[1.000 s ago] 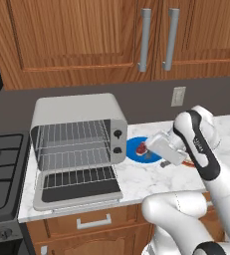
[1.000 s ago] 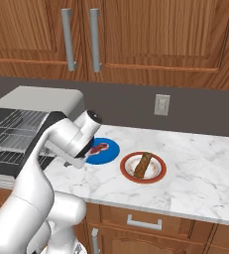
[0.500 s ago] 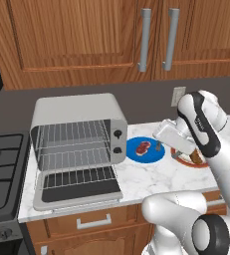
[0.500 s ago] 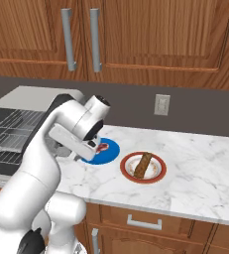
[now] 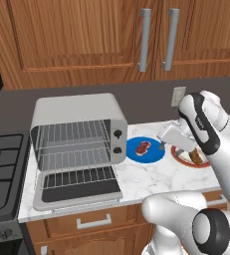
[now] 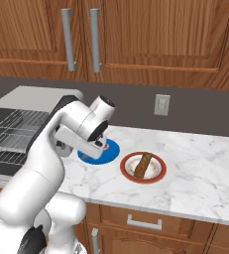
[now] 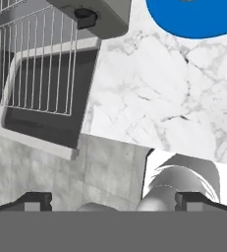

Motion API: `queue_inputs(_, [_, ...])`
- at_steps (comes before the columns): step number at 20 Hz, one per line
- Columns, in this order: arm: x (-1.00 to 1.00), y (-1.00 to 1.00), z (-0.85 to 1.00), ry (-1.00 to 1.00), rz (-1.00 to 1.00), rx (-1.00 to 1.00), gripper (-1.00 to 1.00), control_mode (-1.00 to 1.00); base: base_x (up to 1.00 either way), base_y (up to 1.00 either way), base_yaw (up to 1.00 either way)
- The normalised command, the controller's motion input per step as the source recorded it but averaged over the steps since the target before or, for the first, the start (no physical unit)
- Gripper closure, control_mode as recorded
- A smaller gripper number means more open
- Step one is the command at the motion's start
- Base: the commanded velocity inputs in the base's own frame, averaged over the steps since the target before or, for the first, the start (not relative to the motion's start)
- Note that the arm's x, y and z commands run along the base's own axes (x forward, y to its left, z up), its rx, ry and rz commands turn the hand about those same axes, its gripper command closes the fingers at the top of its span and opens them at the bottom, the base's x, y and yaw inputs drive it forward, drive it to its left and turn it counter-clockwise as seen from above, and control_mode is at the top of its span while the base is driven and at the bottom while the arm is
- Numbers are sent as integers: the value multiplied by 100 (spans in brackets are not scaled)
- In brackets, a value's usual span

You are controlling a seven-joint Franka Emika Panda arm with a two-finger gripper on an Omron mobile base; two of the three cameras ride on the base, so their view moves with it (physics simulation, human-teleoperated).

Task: Open the toaster oven door. Place the baguette on the top rack in the toaster oven and place the steak on the bottom rack.

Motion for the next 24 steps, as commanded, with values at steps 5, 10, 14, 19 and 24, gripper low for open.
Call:
queue_inputs(5, [31, 0, -16, -13, -2, -9, -100, -100, 0, 0, 0])
queue_inputs(10, [33, 0, -14, 0, -10, -6, -100, -100, 0, 0, 0])
queue_inputs(14, [34, 0, -14, 0, -20, -1, -100, -100, 0, 0, 0])
queue_inputs(19, [39, 0, -16, 0, -30, 0, -100, -100, 0, 0, 0])
queue_inputs(24, [40, -3, -10, 10, -28, 0, -100, -100, 0, 0, 0])
